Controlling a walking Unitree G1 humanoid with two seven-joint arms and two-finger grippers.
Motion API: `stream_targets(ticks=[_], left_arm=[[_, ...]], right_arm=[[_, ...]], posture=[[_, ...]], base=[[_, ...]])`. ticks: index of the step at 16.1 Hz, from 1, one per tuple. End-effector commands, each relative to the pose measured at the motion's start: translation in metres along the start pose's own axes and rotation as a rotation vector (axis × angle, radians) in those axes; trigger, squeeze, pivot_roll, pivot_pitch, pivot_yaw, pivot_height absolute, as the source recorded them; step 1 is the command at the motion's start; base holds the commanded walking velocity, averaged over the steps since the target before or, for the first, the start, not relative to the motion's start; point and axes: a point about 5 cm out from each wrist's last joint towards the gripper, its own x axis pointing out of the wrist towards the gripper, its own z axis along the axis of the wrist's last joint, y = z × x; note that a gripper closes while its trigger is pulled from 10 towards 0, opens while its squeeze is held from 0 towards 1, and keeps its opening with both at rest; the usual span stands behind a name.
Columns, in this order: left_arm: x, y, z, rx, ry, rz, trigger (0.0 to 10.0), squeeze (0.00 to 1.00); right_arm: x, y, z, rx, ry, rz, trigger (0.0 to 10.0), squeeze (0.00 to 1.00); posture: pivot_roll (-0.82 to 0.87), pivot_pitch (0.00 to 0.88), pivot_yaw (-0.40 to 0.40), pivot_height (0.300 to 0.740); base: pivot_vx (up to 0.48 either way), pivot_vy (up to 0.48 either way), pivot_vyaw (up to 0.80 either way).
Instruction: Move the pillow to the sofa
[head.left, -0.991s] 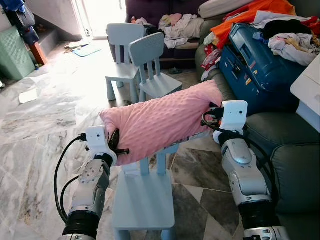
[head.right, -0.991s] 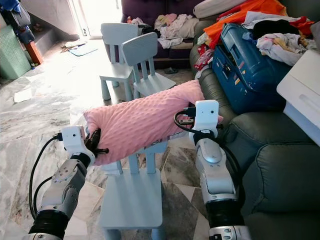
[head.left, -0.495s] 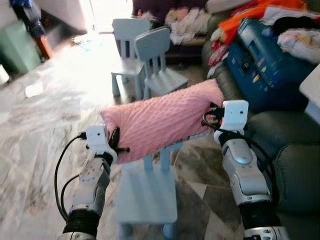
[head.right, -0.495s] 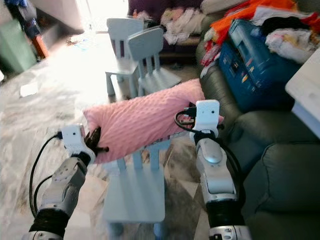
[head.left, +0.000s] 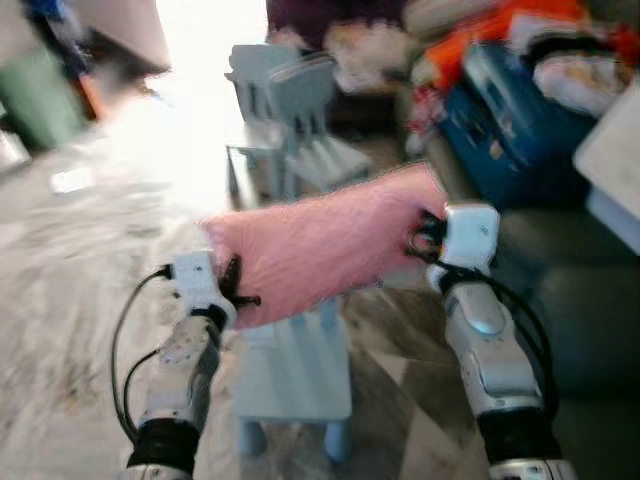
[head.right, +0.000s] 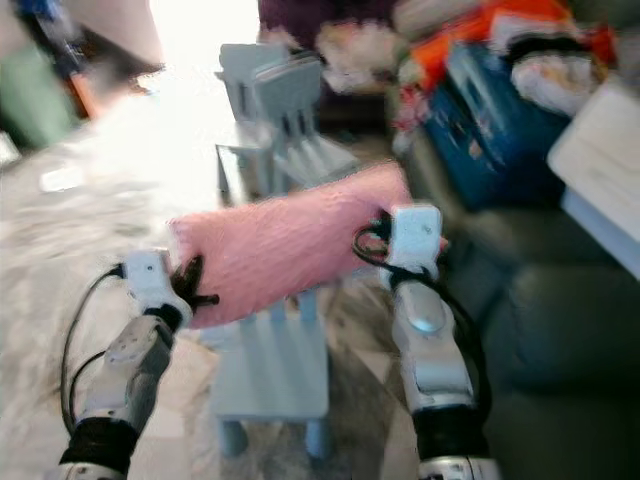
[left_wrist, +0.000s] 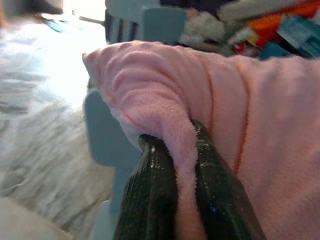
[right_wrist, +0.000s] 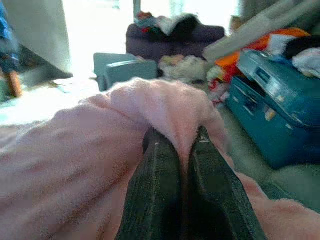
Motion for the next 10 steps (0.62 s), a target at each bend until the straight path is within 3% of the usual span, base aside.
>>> stream_targets(ticks=[1, 10], left_arm=[[-0.0001, 0.0025, 0.0015, 0.007, -0.001, 0.012, 10.0, 0.00], [0.0005, 0.0020, 0.0010, 0.004, 0.001, 0.009, 10.0, 0.00]], right_arm=[[0.0004, -0.0007, 0.0070, 0.004, -0.031, -0.006, 10.0, 0.00], [0.0006, -0.0009, 0.0065, 0.003, -0.029, -0.009, 10.0, 0.00]], posture=[[-0.14, 0.000, 0.060, 0.740], [-0.15, 0.000, 0.061, 0.740]], base=[[-0.262, 0.000, 0.00], [-0.261, 0.000, 0.00]])
